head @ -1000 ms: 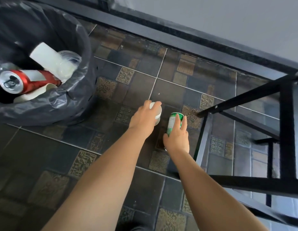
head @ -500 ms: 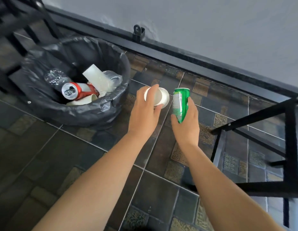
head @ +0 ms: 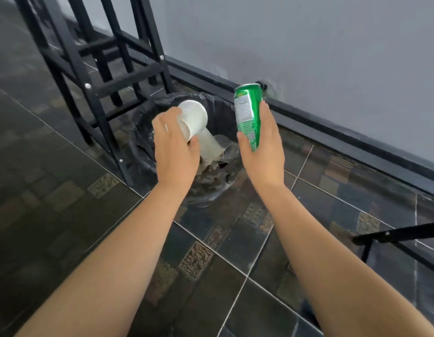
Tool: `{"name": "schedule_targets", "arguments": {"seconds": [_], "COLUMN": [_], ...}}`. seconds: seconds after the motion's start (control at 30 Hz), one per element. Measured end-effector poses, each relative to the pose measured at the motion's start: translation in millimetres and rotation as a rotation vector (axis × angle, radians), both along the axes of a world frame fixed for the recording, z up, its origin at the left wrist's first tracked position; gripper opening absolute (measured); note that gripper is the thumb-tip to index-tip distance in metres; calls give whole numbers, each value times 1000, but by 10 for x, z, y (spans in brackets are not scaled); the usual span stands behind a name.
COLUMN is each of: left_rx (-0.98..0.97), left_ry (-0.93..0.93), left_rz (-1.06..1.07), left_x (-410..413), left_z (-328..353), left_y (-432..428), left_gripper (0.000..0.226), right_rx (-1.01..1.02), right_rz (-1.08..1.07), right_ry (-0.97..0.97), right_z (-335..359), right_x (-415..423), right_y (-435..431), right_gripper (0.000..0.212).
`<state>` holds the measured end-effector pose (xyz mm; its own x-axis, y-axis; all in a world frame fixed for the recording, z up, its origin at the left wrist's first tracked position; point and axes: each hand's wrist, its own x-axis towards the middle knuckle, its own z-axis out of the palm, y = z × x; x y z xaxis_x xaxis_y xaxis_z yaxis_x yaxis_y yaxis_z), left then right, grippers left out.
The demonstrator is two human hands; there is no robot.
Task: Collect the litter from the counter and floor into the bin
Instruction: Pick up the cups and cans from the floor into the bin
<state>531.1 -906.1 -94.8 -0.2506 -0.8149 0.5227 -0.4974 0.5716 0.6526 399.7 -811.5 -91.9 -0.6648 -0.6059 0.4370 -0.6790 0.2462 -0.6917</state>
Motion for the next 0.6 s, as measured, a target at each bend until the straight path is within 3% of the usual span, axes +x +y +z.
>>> {"name": "schedule_targets", "arguments": {"seconds": [0.3,0.47,0.6], "left_rx": [81,-31,4], "left_ry": [-260,-684,-784], "left_rz": [111,88,31], "left_x": [146,137,239], "left_z": [-61,-207,-309], "left_y": [-623,-810,-821], "left_gripper": [54,55,58], "right_rx": [295,511,410], "right_rz": [173,160,161], "right_ry": [100,36,142], "right_z": [-7,-143,-221], "right_x": [207,204,194], "right_y": [-701,-813,-742], "right_gripper": [71,66,53]}}
